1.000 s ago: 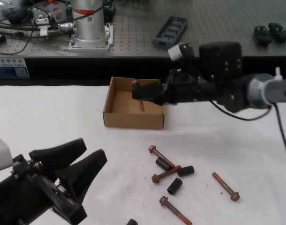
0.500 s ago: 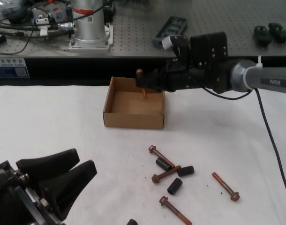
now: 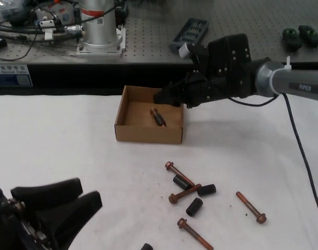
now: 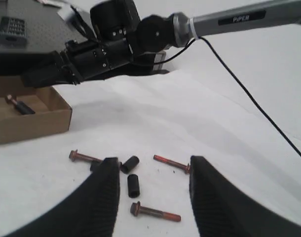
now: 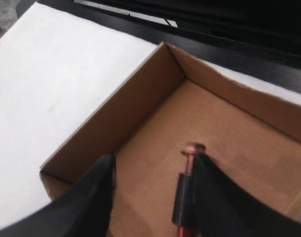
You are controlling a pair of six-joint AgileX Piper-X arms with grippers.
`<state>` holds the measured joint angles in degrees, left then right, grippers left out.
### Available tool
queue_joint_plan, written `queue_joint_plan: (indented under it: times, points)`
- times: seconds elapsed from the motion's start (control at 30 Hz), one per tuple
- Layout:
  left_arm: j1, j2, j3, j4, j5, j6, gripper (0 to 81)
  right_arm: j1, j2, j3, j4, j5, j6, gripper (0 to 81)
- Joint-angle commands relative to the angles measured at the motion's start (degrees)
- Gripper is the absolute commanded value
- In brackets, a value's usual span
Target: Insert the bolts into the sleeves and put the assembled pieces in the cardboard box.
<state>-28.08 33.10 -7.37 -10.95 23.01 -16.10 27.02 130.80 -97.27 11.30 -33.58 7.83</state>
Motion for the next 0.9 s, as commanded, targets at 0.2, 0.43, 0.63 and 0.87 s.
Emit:
queue_joint_plan:
  times: [0.2, 0.43, 0.63, 0.87]
  points:
    - [0.15, -0.48, -2.2, 1.27, 1.71, 0.46, 33.1, -0.01, -3.91, -0.81, 9.86, -6.16, -3.69, 36.0]
    - [0.15, 2.53, -4.68, 10.95, 1.43, 6.67, 33.1, 2.14, -12.0, -0.76, 35.86, -4.63, -22.71, 28.4]
    - [0.15, 11.29, -7.82, 10.95, -0.05, 10.75, 33.1, 4.72, -16.12, 0.64, 45.27, -4.71, -27.58, 25.5]
    - [0.15, 23.36, -14.9, 10.95, -0.93, 15.43, 33.1, 5.62, -25.32, 17.4, 44.16, -4.56, -27.58, 21.1]
